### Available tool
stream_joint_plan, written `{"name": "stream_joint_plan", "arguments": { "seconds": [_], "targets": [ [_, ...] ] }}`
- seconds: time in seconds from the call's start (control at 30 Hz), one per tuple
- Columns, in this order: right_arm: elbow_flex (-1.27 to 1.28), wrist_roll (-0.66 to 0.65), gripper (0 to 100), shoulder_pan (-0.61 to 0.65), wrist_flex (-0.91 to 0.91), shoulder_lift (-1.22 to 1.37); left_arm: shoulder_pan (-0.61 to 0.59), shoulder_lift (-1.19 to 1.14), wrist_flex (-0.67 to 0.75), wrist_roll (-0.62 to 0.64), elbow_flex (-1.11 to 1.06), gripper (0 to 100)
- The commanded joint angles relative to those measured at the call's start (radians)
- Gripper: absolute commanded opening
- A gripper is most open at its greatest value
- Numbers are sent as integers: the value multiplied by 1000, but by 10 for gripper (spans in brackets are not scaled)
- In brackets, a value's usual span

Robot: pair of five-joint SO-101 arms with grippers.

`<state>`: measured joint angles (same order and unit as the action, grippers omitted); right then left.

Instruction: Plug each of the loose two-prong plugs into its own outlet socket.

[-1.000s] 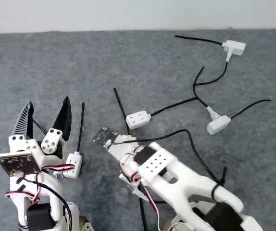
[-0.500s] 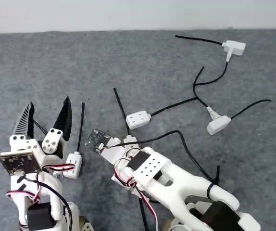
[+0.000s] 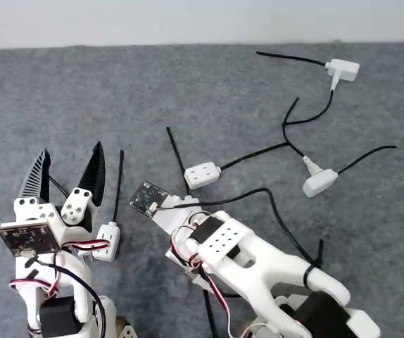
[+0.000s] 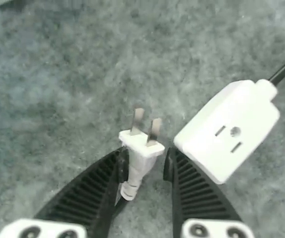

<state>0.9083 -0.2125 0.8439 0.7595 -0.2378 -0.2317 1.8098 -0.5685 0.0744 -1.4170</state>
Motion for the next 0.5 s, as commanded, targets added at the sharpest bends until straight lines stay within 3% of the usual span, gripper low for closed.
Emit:
{"name": "stream_joint_plan", "arguments": {
  "seconds": [0.0, 0.47],
  "targets": [
    [-52, -12, 182, -8, 5, 64, 3, 5, 29, 8, 7, 297],
    [-153, 28, 144, -10, 41, 196, 5, 6, 43, 8, -2, 297]
  ]
}}
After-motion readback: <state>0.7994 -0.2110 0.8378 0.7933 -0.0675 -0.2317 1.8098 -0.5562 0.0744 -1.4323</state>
